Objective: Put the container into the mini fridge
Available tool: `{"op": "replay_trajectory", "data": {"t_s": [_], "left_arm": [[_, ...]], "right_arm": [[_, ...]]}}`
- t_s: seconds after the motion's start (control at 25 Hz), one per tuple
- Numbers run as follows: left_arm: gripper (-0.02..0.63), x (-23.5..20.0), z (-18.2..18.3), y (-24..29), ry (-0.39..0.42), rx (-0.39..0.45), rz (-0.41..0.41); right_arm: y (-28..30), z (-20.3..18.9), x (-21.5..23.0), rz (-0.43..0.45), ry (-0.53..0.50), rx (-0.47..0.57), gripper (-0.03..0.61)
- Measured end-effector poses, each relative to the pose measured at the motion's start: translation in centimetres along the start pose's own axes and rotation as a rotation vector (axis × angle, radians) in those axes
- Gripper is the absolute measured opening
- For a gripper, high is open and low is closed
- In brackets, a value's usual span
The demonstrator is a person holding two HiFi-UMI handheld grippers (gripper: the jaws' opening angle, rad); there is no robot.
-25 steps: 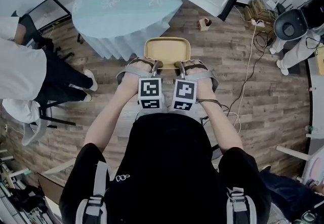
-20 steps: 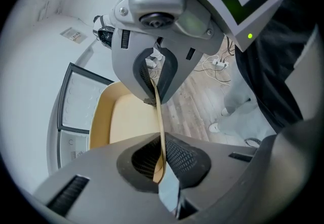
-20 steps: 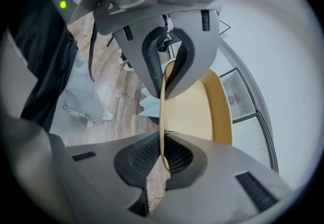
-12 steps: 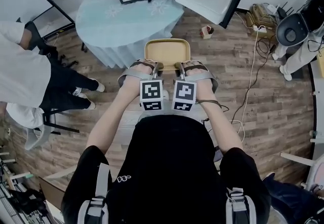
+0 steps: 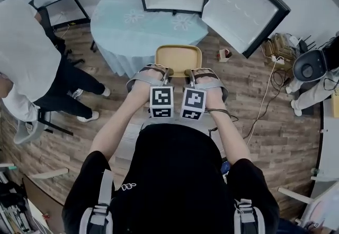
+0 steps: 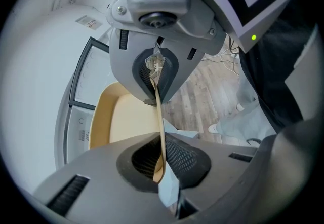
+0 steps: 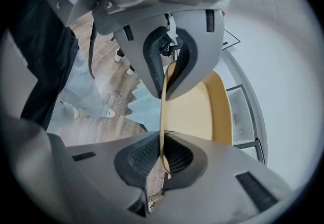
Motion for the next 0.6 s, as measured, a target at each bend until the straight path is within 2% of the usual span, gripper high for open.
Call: {"op": "replay_trajectory", "data": {"t_s": [0.32, 0.6], "left_arm": [[0.026, -3.8, -3.7, 5.4, -0.037, 0.000, 0.006], [0.025, -6.7, -6.0, 9.9, -0.041, 0.024, -0.029]], "right_arm": [[5.6, 0.5, 5.1, 0.004, -0.025, 0.001, 0.015], [10.1, 0.3, 8.6, 0.041, -0.016, -0.027, 0.017]]}}
Point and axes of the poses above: the fingertips, and each gripper's own axes: y forward along the fingers, x to its right, z out of its top, the point moved 9 cm from there along -y, backward along the fingers, and after that the axes turned 4 degrees about z, right-handed, at the moved point
